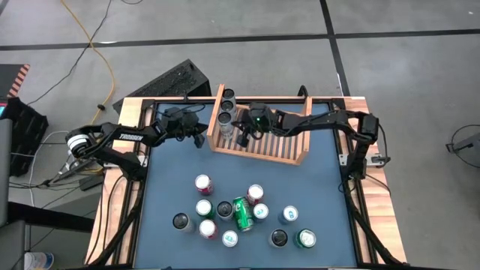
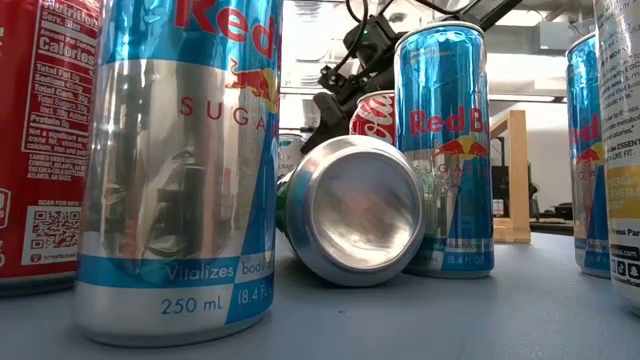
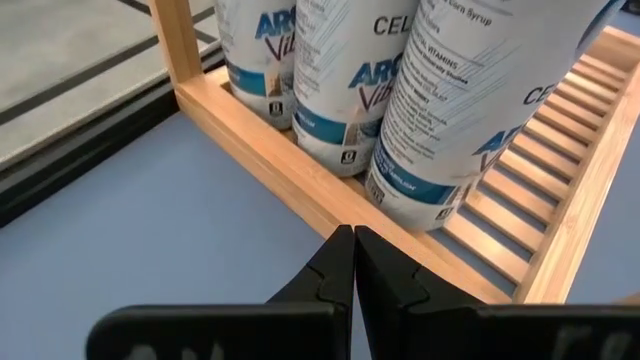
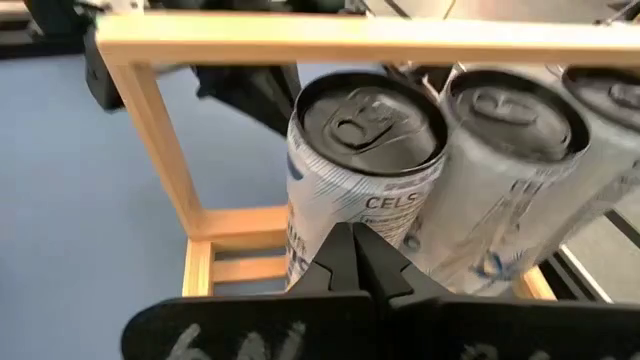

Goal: Place canned beverage on shelf
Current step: Put the white blue soda can on the shelf aligned with the other white blue soda can

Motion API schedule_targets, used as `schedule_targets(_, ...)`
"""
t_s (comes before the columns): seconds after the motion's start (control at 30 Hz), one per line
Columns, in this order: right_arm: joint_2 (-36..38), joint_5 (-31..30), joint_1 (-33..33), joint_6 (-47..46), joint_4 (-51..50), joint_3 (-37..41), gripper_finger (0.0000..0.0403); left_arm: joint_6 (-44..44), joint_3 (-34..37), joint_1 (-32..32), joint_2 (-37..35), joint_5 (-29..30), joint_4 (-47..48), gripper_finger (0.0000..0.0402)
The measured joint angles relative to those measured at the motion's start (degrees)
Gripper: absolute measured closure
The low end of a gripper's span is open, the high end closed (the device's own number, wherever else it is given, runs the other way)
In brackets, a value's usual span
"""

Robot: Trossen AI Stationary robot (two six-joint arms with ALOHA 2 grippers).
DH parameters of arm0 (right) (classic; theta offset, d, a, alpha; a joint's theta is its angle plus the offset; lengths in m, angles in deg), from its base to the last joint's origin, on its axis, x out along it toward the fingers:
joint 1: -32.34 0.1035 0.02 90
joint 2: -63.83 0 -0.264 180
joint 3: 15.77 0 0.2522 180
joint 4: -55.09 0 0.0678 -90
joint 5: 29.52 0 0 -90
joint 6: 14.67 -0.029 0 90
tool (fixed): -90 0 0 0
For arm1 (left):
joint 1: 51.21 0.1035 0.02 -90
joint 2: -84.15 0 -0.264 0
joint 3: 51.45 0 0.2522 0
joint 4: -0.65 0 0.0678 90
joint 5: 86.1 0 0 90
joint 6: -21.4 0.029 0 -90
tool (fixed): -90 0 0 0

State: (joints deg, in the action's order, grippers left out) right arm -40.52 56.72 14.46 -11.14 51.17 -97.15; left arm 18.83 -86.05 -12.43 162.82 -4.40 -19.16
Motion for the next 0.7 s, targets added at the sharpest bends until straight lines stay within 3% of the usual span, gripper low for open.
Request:
schedule_targets(0.5,0.0,-0.8,-1.0,-2.5,-5.9,0.0,0.0403,0.0,0.0,0.0,0.0,0.0,0.8,0.0401)
schedule_targets(0.7,-5.4,-0.7,-0.9,-3.8,-2.7,-0.3,0.0403,0.4,0.0,0.0,0.0,0.8,0.8,0.0401)
